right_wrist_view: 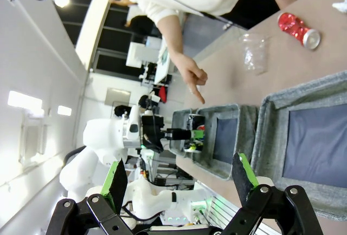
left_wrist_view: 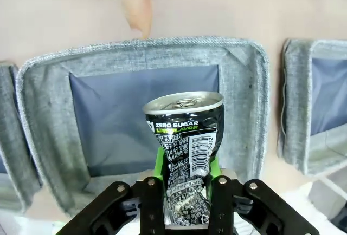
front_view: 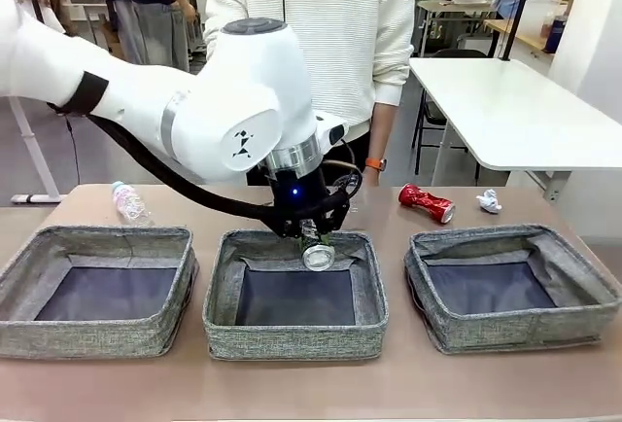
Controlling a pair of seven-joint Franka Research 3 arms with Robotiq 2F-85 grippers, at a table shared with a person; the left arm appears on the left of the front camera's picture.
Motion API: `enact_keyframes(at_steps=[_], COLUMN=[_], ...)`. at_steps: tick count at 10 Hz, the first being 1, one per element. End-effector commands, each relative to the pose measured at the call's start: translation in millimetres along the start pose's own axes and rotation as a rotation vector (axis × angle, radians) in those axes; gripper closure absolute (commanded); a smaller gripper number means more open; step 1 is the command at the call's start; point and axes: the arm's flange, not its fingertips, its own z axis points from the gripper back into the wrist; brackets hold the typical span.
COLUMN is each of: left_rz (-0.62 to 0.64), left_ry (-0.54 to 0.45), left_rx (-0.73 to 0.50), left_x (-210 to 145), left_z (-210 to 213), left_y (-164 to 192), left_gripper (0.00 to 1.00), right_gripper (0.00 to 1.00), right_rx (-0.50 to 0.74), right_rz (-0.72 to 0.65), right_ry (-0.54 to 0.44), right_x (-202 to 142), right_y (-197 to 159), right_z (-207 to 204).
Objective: Sort the waste into the appropriate baskets.
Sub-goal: Place the picked waste into the Fabric basket indicated by the person.
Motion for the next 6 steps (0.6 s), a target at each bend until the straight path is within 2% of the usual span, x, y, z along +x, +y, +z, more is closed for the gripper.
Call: enact_keyframes(at_steps=[1,3,4,5,6], left_rz=[-0.017,-0.006,-0.009,-0.007,-0.005], left_ry=[0.016,0.015,0.018,0.010,0.001], left_rx=[0.015,0.022,0.019,0.020,0.030], left_x=[2.7,2.5,3.0,3.2,2.8], left_z=[13.7,12.6,12.3,12.5,13.0], left_y=[-0.3,-0.9,-0.4,-1.4,-0.6], left_gripper=[0.68,0.68,0.10,0.10,0.00], right_gripper=[0.00,0.00,0.00,0.00,0.00], right_rx=[0.021,0.021,0.021,0.021,0.021], right_rz=[0.025,0.025,0.025,0.025,0.025], right_ry=[-0.015,-0.015,-0.015,-0.015,-0.015], right_x=[2.8,2.8,2.8,2.8,2.8], right_y=[1.6,1.6,1.6,1.6,1.6], right_z=[-2.0,-2.0,-2.0,-2.0,-2.0])
